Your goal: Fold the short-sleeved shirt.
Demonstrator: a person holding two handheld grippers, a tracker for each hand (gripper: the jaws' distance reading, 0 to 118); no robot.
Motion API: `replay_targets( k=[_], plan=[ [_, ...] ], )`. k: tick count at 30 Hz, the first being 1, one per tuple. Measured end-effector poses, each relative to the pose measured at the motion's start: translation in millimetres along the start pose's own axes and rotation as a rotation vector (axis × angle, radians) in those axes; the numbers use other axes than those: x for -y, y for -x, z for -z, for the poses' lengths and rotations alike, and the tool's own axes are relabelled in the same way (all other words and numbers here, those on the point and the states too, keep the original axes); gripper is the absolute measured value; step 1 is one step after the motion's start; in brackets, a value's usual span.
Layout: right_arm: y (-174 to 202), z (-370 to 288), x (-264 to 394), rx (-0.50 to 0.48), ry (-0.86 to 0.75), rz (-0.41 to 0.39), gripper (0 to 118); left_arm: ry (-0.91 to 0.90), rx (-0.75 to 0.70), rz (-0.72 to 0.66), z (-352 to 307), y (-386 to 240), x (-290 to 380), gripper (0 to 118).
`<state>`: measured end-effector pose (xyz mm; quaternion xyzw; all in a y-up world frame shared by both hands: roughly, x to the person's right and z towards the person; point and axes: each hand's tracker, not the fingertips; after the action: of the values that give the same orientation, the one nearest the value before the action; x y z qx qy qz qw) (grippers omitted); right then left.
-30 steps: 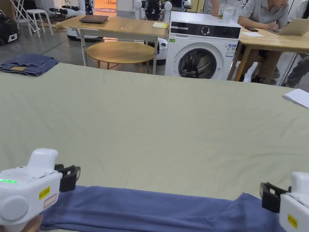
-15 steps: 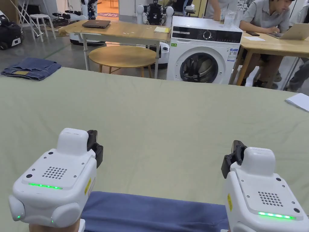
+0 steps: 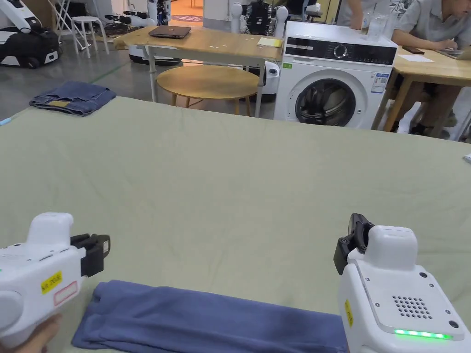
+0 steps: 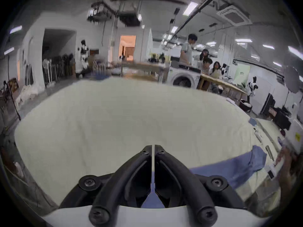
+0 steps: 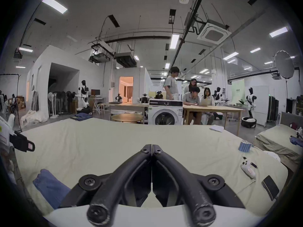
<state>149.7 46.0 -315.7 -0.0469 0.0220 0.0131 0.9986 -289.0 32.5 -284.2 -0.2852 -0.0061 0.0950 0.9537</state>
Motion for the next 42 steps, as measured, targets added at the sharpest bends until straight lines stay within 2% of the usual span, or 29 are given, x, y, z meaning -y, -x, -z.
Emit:
replay_targets(
  k=[4,6,8,11,15,20,26,27,28,29,30,31,32,33,36,42],
  plan=[
    [3.9,3.7,4.8,-0.031,0.025,-0.010,0,0.200,0.119,-0.177,15.0,56.3,9.1,3],
    [5.4,5.8,7.5,-0.037,0.043,-0.013,0,0.265,0.191,-0.259,23.0,83.0,16.0,32],
    [5.8,7.2,10.8,-0.043,0.058,-0.017,0,0.336,0.228,-0.321,29.0,99.3,20.7,54],
    [6.6,8.8,14.5,-0.044,0.080,-0.022,0,0.405,0.334,-0.397,40.4,116.4,29.4,68],
    [5.1,10.5,19.4,-0.045,0.106,-0.023,0,0.493,0.460,-0.460,61.0,119.5,43.9,69],
    [3.1,9.8,23.2,-0.040,0.126,-0.034,0,0.509,0.640,-0.634,84.6,117.0,58.5,69],
    [0.9,10.7,26.8,-0.037,0.152,-0.024,0,0.541,0.709,-0.604,103.7,90.3,60.5,68],
    [0.8,10.8,27.2,-0.037,0.156,-0.022,0,0.545,0.709,-0.597,105.0,90.0,59.5,62],
    [0.6,10.9,27.5,-0.038,0.159,-0.019,0,0.552,0.692,-0.578,104.5,87.1,57.8,47],
    [0.4,10.9,27.8,-0.040,0.161,-0.016,0,0.563,0.633,-0.540,104.2,83.8,56.6,14],
    [0.8,11.0,28.5,-0.040,0.162,-0.017,0,0.582,0.557,-0.490,104.8,80.8,56.1,6],
    [1.0,11.2,28.9,-0.040,0.163,-0.020,0,0.593,0.512,-0.473,107.5,84.1,59.3,5],
    [1.0,11.7,28.8,-0.042,0.166,-0.021,0,0.569,0.578,-0.565,106.2,86.3,62.8,4],
    [0.8,11.9,28.6,-0.044,0.167,-0.021,0,0.545,0.580,-0.572,102.9,85.7,62.0,4],
    [0.9,10.8,26.9,-0.045,0.162,-0.021,0,0.519,0.526,-0.486,93.1,78.1,55.9,3],
    [-2.1,11.4,19.9,-0.049,0.151,-0.032,0,0.446,0.494,-0.460,70.1,77.1,35.1,2]
  ],
)
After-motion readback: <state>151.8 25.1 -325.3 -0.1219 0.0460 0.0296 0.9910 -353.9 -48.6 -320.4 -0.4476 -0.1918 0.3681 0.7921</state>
